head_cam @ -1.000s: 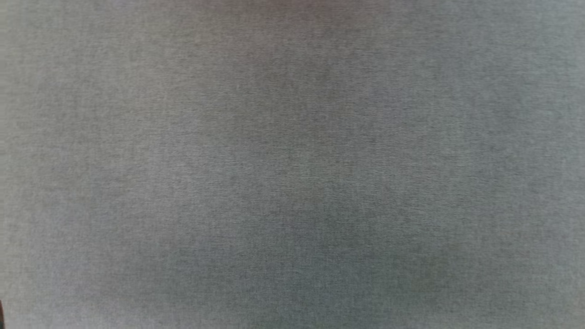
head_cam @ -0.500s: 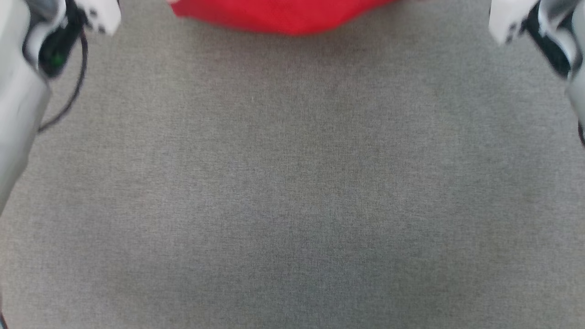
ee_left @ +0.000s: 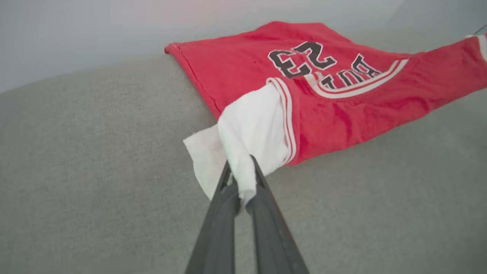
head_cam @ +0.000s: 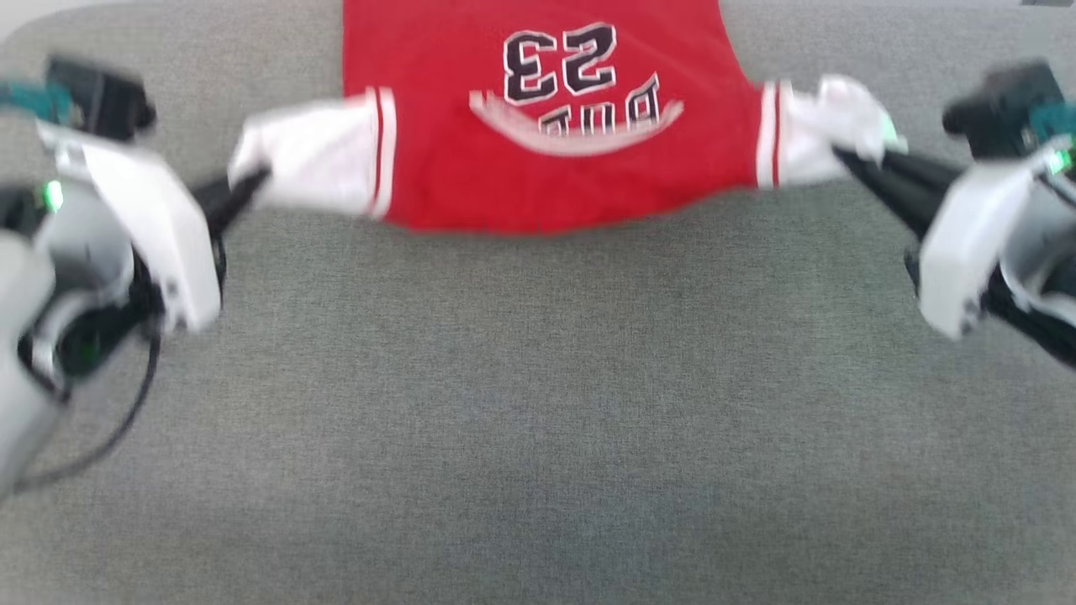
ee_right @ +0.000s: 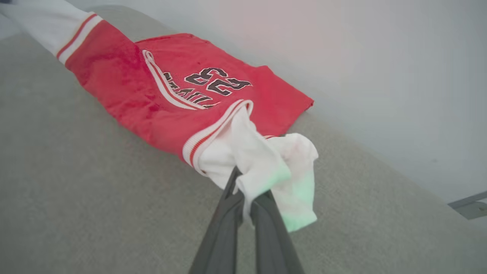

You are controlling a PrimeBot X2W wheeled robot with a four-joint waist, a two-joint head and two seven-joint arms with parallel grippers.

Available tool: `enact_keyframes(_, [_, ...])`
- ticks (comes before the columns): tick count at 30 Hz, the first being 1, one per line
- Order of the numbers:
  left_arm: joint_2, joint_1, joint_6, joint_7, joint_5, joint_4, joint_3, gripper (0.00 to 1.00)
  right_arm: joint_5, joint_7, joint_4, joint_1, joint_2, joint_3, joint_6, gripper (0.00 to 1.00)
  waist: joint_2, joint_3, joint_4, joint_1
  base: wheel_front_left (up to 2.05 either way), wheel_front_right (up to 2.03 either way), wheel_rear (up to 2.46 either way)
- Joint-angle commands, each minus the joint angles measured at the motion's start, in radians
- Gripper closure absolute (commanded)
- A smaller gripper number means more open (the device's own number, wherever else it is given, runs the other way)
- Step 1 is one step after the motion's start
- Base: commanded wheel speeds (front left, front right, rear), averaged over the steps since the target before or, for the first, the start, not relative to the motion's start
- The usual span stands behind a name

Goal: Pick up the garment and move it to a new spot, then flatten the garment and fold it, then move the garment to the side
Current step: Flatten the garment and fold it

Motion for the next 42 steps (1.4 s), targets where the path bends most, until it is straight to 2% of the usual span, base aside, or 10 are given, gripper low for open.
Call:
enact_keyframes(1, [0.027,0.039,0.025,0.011,-0.011,-0.042,-0.005,1.00,0.010,0.013,-0.028,0.034,-0.022,-0.006,-0.001,1.00,0.0000,-0.003,-0.001,-0.0001,0.00,0.00,0.00])
enact_keyframes(9, [0.193,0.292,0.208,0.038,-0.078,-0.300,-0.056,1.00,0.100,0.102,-0.200,0.260,-0.149,-0.031,-0.001,1.00,0.0000,-0.030,-0.010,-0.0001,0.00,0.00,0.00])
enact_keyframes(13, [0.220,0.390,0.271,0.036,-0.109,-0.348,-0.090,1.00,0.158,0.150,-0.250,0.378,-0.178,-0.028,-0.001,1.00,0.0000,-0.044,-0.016,-0.0001,0.00,0.00,0.00])
enact_keyframes(23, [0.210,0.522,0.330,0.022,-0.146,-0.338,-0.144,1.00,0.247,0.230,-0.307,0.590,-0.200,-0.044,-0.001,1.00,0.0000,-0.057,-0.017,-0.0001,0.00,0.00,0.00])
enact_keyframes(29, [0.183,0.542,0.316,-0.007,-0.155,-0.301,-0.141,1.00,0.223,0.229,-0.281,0.667,-0.176,-0.076,-0.001,1.00,0.0000,-0.056,-0.012,-0.0001,0.00,0.00,0.00])
enact_keyframes(30, [0.179,0.539,0.315,-0.015,-0.152,-0.297,-0.139,1.00,0.216,0.225,-0.272,0.672,-0.171,-0.089,-0.001,0.93,0.0000,-0.056,-0.011,-0.0001,0.00,0.00,0.00])
enact_keyframes(32, [0.171,0.534,0.307,-0.027,-0.152,-0.291,-0.131,1.00,0.208,0.228,-0.265,0.684,-0.159,-0.118,-0.001,0.56,0.0000,-0.053,-0.009,-0.0001,0.00,0.00,0.00])
enact_keyframes(34, [0.167,0.529,0.300,-0.036,-0.148,-0.290,-0.129,1.00,0.206,0.240,-0.259,0.694,-0.152,-0.160,-0.001,0.00,0.0000,-0.051,-0.007,-0.0001,0.00,0.00,0.00])
enact_keyframes(38, [0.158,0.519,0.291,-0.067,-0.147,-0.294,-0.114,1.00,0.183,0.264,-0.292,0.707,-0.144,-0.279,-0.001,0.00,0.0000,-0.042,0.001,-0.0001,0.00,0.00,0.00])
enact_keyframes(42, [0.148,0.507,0.286,-0.100,-0.142,-0.312,-0.095,1.00,0.117,0.332,-0.377,0.718,-0.096,-0.483,-0.001,0.00,0.0000,-0.018,0.015,-0.0001,0.00,0.00,0.00])
